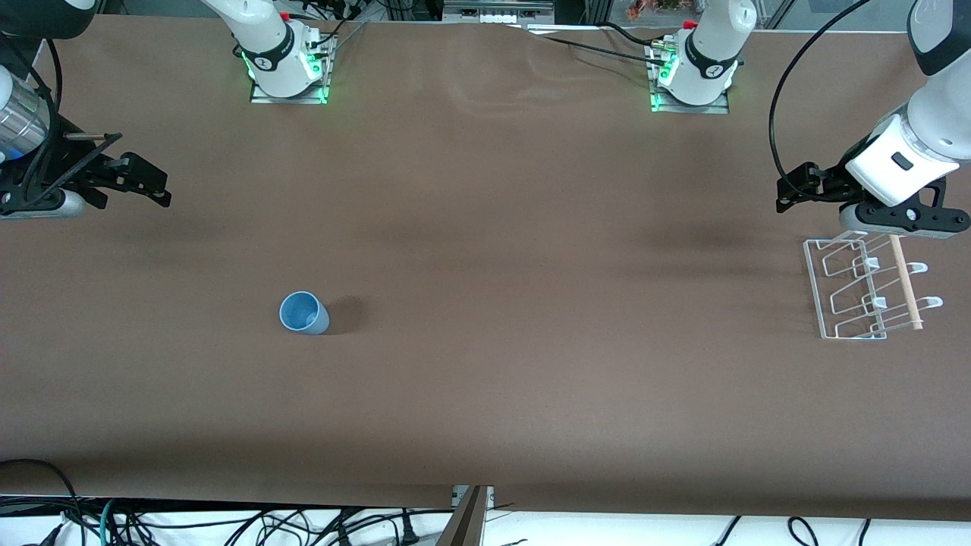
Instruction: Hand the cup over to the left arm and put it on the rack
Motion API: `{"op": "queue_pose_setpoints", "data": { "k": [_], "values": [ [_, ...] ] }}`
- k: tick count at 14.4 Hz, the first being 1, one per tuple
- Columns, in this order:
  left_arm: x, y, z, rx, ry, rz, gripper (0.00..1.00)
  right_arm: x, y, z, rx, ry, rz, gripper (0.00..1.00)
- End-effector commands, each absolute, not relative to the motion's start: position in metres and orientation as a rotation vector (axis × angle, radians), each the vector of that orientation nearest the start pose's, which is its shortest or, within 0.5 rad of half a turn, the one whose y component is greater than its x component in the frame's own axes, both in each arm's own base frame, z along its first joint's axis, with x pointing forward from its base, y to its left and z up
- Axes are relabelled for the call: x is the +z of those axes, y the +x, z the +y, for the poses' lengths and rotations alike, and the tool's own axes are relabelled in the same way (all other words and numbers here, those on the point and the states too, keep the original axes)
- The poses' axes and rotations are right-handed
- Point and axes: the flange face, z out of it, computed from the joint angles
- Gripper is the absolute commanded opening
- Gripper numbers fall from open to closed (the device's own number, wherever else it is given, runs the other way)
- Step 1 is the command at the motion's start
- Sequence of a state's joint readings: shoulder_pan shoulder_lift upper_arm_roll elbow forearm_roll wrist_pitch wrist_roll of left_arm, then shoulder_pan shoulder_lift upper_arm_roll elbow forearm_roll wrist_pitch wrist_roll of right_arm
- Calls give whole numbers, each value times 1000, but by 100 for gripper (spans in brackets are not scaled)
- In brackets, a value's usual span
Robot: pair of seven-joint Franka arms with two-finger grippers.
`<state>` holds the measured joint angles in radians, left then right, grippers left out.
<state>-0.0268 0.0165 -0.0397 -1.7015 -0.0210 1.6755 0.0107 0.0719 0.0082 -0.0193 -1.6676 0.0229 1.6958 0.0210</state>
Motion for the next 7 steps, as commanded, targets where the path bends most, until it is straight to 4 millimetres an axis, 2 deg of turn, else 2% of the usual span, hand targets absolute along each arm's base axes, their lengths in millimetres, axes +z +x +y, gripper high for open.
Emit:
{"op": "queue_pose_setpoints", "data": {
  "k": [1,4,7],
  "values": [
    [569,559,-38,67,-3136,106,100,590,568,34,-43,-3131,-78,100],
    [569,559,-38,67,-3136,106,100,590,570,33,-43,-3131,-73,100],
    [569,559,-38,67,-3136,106,100,570,578,29,12,-3136,-64,100]
  ]
}}
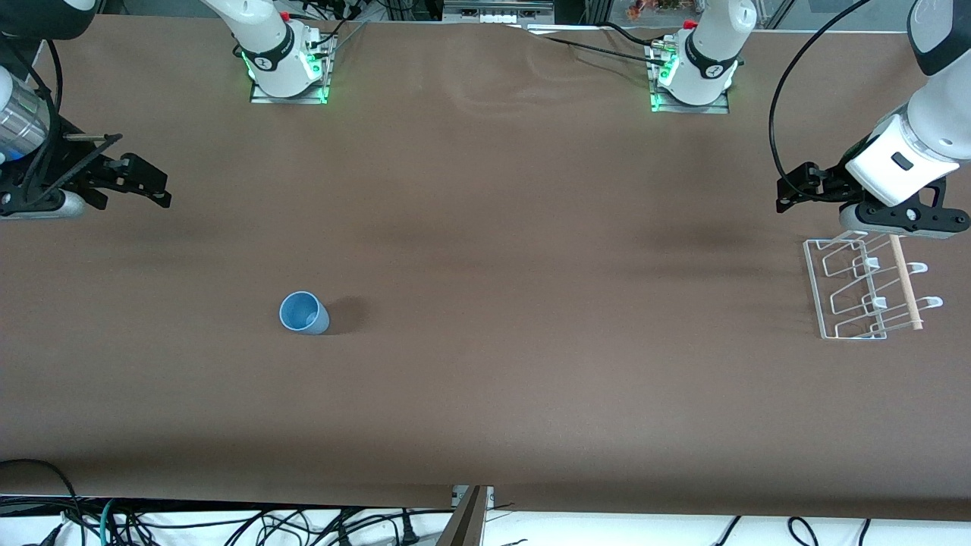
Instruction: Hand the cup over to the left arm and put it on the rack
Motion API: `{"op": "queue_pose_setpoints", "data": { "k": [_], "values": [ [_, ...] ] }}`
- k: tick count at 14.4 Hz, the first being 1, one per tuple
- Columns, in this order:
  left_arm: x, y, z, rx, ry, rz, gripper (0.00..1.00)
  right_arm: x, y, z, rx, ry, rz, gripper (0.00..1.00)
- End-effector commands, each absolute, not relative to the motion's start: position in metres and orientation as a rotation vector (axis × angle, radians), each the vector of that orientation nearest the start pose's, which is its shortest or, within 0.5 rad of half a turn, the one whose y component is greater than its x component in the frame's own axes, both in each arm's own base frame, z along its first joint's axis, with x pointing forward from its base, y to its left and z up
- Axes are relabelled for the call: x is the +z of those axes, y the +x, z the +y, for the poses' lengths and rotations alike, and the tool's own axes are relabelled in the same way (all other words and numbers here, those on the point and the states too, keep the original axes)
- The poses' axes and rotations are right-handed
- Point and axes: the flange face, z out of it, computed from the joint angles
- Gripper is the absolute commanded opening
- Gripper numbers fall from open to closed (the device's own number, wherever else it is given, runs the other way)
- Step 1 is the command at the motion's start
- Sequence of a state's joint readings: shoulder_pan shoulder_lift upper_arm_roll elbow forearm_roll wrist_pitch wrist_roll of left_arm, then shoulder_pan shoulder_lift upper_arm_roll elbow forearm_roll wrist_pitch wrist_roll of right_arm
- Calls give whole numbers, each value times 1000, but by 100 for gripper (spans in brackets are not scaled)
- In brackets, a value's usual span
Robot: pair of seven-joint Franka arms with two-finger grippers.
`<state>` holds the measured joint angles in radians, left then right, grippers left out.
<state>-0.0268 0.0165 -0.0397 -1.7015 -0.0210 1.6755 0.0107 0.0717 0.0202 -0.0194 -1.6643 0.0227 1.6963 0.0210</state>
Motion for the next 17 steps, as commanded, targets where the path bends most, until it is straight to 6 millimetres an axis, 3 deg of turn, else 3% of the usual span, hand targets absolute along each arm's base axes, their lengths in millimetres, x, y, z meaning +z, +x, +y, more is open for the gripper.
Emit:
{"op": "queue_pose_setpoints", "data": {
  "k": [1,3,6,7,9,12,17],
  "values": [
    [569,559,-38,67,-3136,106,100,560,582,28,38,-3139,-55,100],
    [569,560,-38,65,-3137,106,100,547,583,35,86,-3143,-53,100],
    [569,559,-38,67,-3136,106,100,480,605,49,243,-3144,-99,100],
    [569,559,-38,67,-3136,106,100,450,614,66,284,-3143,-140,100],
    [569,559,-38,67,-3136,106,100,395,635,86,250,-3149,-164,100],
    [569,559,-38,67,-3136,106,100,331,652,95,226,-3150,-197,99],
    [569,560,-38,65,-3137,106,100,297,671,99,81,-3148,-176,100]
  ]
}}
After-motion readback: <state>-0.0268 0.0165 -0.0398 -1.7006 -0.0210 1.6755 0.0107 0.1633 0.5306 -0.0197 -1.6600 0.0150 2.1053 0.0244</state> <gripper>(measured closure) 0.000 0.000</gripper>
